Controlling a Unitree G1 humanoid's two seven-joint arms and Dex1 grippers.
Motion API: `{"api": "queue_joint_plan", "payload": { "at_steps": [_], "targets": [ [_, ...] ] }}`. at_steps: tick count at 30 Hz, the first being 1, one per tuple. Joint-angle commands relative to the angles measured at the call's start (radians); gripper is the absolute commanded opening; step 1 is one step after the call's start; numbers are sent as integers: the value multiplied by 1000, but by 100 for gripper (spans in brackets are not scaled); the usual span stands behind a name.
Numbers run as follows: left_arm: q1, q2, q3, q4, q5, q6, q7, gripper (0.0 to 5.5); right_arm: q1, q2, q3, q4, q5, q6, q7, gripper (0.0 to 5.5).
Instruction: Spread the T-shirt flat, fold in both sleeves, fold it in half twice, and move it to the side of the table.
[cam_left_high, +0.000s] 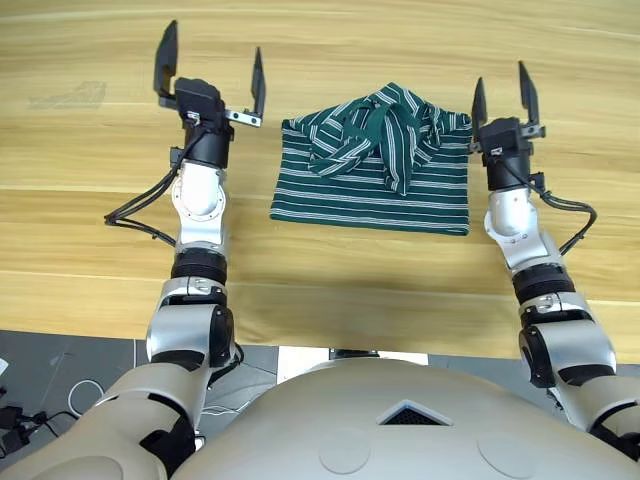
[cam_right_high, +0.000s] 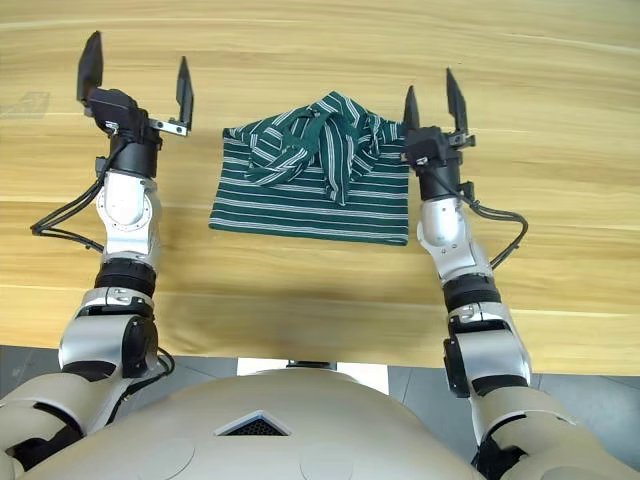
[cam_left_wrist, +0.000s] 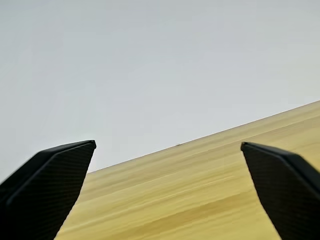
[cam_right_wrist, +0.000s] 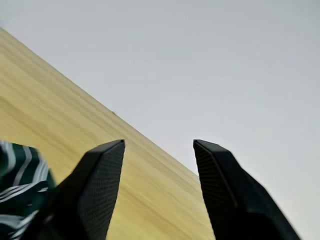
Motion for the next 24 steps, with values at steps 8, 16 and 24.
{"api": "queue_joint_plan", "payload": {
  "at_steps": [8,16,24],
  "targets": [
    [157,52,-123,1,-84,87,-472,538,4,34,26,-117,-37,80,38,254],
    [123,134,-144,117,7,95,-525,538,-60,27,41,-59,-93,78,-9,254],
    [96,115,-131,120,-23,84,-572,538,-93,27,70,17,-147,67,-69,254]
  ]
}}
